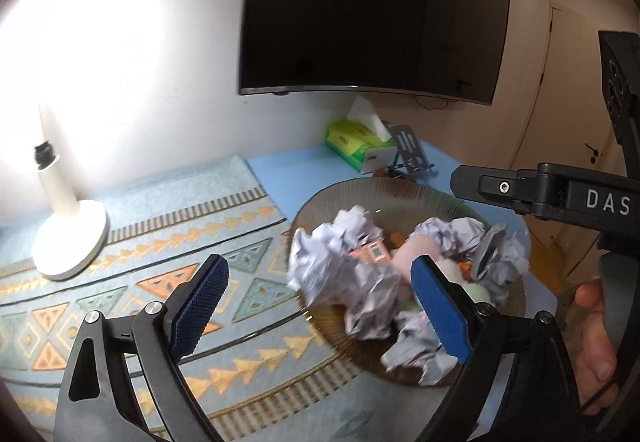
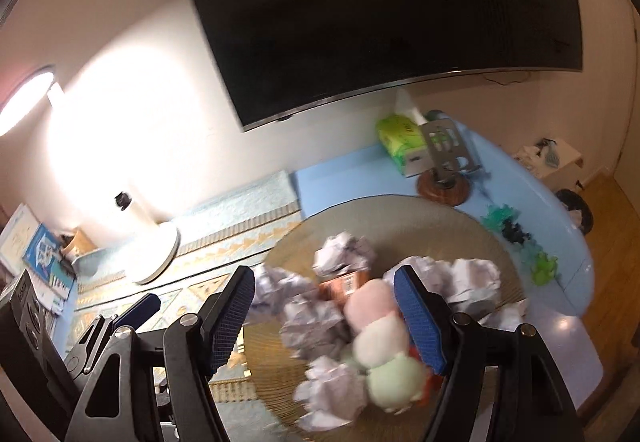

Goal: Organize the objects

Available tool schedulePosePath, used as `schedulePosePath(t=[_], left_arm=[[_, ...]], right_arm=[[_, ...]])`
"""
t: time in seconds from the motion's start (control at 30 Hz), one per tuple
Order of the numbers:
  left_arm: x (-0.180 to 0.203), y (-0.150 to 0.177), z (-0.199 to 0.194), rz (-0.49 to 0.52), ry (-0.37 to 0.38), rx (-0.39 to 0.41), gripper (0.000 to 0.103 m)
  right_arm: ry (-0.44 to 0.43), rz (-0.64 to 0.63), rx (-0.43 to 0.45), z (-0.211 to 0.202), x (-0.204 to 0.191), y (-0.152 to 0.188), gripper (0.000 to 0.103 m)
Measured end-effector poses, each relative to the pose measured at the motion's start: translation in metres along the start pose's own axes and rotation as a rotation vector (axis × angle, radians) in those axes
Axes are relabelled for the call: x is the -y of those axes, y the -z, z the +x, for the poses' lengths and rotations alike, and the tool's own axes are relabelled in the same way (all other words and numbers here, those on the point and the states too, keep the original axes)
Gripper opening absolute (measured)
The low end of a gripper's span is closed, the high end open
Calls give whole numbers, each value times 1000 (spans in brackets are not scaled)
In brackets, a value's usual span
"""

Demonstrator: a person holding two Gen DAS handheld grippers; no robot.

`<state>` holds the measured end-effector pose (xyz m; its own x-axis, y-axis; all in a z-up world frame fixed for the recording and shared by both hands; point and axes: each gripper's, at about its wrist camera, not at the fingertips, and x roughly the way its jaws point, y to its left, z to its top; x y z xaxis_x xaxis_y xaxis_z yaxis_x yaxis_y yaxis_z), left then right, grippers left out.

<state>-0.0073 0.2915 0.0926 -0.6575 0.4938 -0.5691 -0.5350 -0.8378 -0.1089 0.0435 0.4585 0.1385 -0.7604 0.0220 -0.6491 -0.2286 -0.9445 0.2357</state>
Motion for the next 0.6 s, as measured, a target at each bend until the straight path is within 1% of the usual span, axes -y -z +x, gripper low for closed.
schedulePosePath(t=[0.13,0.23,0.37,0.47,0.6], left_arm=[[-17,10,-21,-6,-58,12,92],[-36,26,-46,-4,-155,28,93],[-73,49,-77,-30,-260,24,93],[-101,71,-99,-19,-393,23,93],[-145,96,-123,-75,-497,-1,93]], right_arm=[[-66,-43,-7,2,-37,14,71],[-120,-75,-13,7,-69,31,71],[-218,-111,-55,21,-115,54,71],[-256,-137,-82,35,-148,70,71],[-305,-171,-147,58,-189,88,71]])
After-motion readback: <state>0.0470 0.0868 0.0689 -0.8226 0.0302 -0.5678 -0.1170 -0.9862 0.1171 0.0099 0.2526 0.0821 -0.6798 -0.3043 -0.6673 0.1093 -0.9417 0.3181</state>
